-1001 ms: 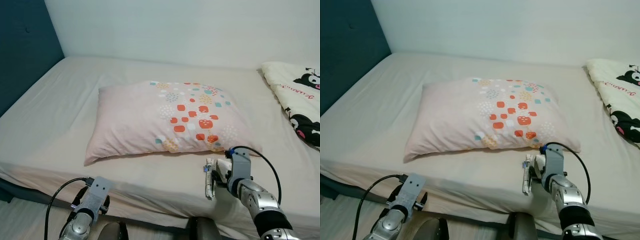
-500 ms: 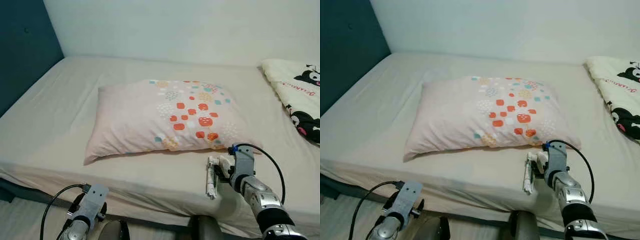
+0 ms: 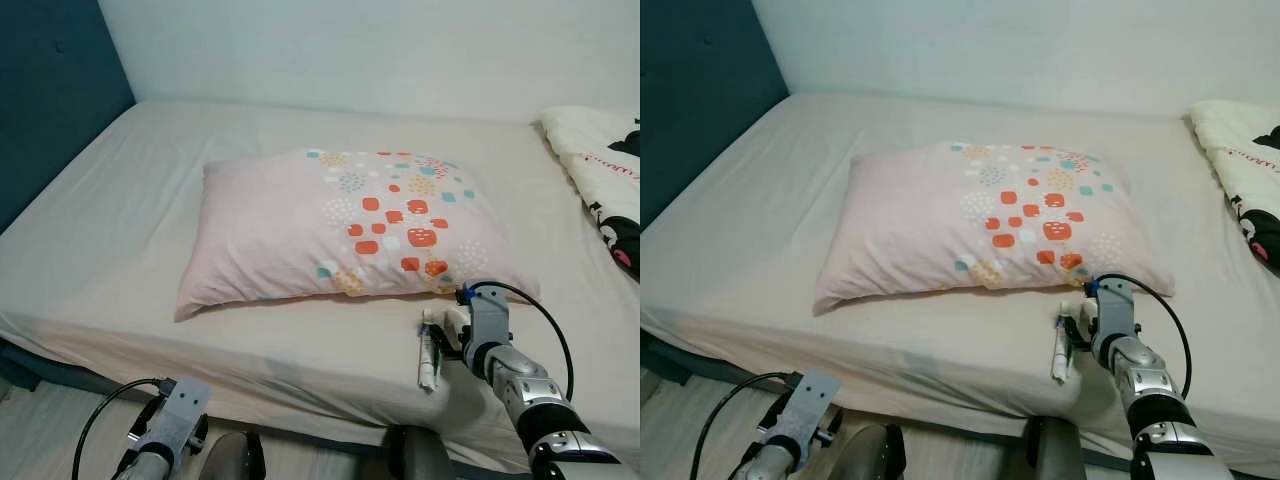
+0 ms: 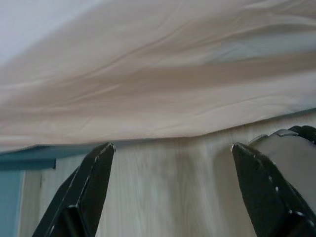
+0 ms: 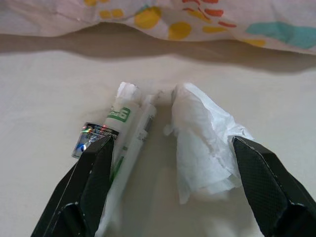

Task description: Clean up the room

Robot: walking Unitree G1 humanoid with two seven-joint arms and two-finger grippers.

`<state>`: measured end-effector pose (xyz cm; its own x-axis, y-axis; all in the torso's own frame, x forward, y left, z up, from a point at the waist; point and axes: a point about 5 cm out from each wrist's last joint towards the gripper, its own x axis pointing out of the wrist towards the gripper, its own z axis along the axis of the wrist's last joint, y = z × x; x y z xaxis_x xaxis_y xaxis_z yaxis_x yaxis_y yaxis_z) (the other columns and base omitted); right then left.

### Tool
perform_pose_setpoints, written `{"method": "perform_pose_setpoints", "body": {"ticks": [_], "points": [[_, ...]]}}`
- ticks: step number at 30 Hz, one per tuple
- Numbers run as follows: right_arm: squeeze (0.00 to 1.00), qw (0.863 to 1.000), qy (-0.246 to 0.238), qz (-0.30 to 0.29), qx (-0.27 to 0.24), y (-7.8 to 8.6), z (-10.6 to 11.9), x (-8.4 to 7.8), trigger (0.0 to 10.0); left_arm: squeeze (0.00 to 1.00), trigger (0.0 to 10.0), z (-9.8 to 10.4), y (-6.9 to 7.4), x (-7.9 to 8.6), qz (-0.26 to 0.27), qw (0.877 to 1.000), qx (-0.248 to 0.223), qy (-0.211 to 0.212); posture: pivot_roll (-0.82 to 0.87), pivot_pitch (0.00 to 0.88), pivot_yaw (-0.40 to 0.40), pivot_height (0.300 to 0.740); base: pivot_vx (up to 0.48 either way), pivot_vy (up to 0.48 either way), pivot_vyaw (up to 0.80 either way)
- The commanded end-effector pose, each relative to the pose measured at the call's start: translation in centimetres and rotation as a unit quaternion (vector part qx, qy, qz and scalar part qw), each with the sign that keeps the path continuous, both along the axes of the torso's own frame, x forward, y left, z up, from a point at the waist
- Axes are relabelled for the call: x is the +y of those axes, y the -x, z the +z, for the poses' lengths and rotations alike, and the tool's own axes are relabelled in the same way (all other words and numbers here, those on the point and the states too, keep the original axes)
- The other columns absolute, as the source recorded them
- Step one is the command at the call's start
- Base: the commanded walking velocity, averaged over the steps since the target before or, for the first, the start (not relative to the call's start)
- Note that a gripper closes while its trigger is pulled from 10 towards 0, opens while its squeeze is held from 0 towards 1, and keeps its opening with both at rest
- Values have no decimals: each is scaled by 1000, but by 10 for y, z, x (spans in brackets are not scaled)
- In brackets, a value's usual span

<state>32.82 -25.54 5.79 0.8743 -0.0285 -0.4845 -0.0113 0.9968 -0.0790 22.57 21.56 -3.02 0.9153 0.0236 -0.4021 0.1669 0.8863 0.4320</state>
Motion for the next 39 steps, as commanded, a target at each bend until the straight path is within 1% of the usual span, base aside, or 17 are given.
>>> {"method": "perform_pose_setpoints", "body": {"ticks": [1, 3, 4, 9, 12, 13, 14, 15, 19, 25, 30, 31, 32, 34, 36, 37, 39], "points": [[0, 1000, -5, -4, 8, 3, -4, -2, 10000, 0, 10000, -3, 9, 7, -8, 1000, 10, -9, 159, 220, 18, 565, 0, 0, 0], [0, 1000, -6, -4, 8, 2, -4, -2, 10000, 0, 10000, -3, 11, 9, -8, 1000, 10, -11, 159, 220, 18, 565, 0, 0, 0], [0, 1000, -10, -9, 7, 1, -3, -4, 10000, 0, 10000, -2, 14, 15, -7, 1000, 8, -14, 168, 237, 19, 565, 0, 0, 0], [0, 1000, -13, -10, 7, 0, -2, -4, 10000, 0, 10000, 0, 14, 18, -5, 1000, 5, -16, 172, 245, 19, 565, 0, 0, 0], [0, 1000, -16, -1, 14, 2, -5, -1, 10000, 0, 10000, 2, 14, 20, -3, 1000, 1, -17, 172, 255, 20, 565, 0, 0, 0], [0, 1000, -21, 4, 18, 3, -7, 0, 2902, 0, 10000, 2, 14, 19, -5, 1000, -1, -17, 172, 257, 21, 565, 0, 0, 0], [0, 1000, -21, 4, 18, 3, -7, 0, 2902, 0, 10000, 2, 14, 19, -5, 1000, -1, -17, 172, 257, 21, 565, 0, 0, 0], [0, 1000, -22, 6, 20, 4, -8, 0, 0, 0, 10000, 3, 14, 18, -7, 1000, -2, -17, 170, 259, 22, 565, 0, 0, 0], [0, 999, -3, 7, 33, 6, -11, -3, 0, 0, 10000, 3, 15, 17, -11, 1000, -2, -17, 167, 257, 23, 565, 0, 0, 0], [0, 999, -1, 6, 38, 7, -11, -5, 0, 0, 10000, 3, 13, 15, -13, 1000, -2, -16, 164, 248, 21, 565, 0, 0, 0], [0, 1000, -10, 2, 29, 4, -6, -6, 0, 0, 10000, 4, 10, 14, -12, 1000, -2, -15, 153, 231, 17, 565, 0, 0, 0], [0, 1000, -26, 1, 17, 0, -2, -5, 0, 0, 10000, 5, 7, 12, -11, 1000, -3, -14, 147, 219, 14, 565, 0, 0, 0], [0, 1000, -26, 1, 17, 0, -2, -5, 0, 0, 10000, 5, 7, 12, -11, 1000, -3, -14, 147, 219, 14, 565, 0, 0, 0], [0, 999, -45, -4, 0, -4, 4, -3, 0, 0, 10000, 6, 3, 10, -10, 1000, -6, -12, 145, 211, 12, 565, 0, 0, 0], [0, 999, -45, -4, 0, -4, 4, -3, 0, 0, 10000, 6, 3, 10, -10, 1000, -6, -12, 145, 211, 12, 565, 0, 0, 0], [0, 996, -81, -5, -26, -11, 13, 1, 0, 0, 10000, 7, -2, 6, -11, 1000, -9, -9, 133, 191, 12, 565, 0, 0, 0], [0, 996, -81, -5, -26, -11, 13, 1, 0, 0, 10000, 7, -2, 6, -11, 1000, -9, -9, 133, 191, 12, 565, 0, 0, 0]]}}
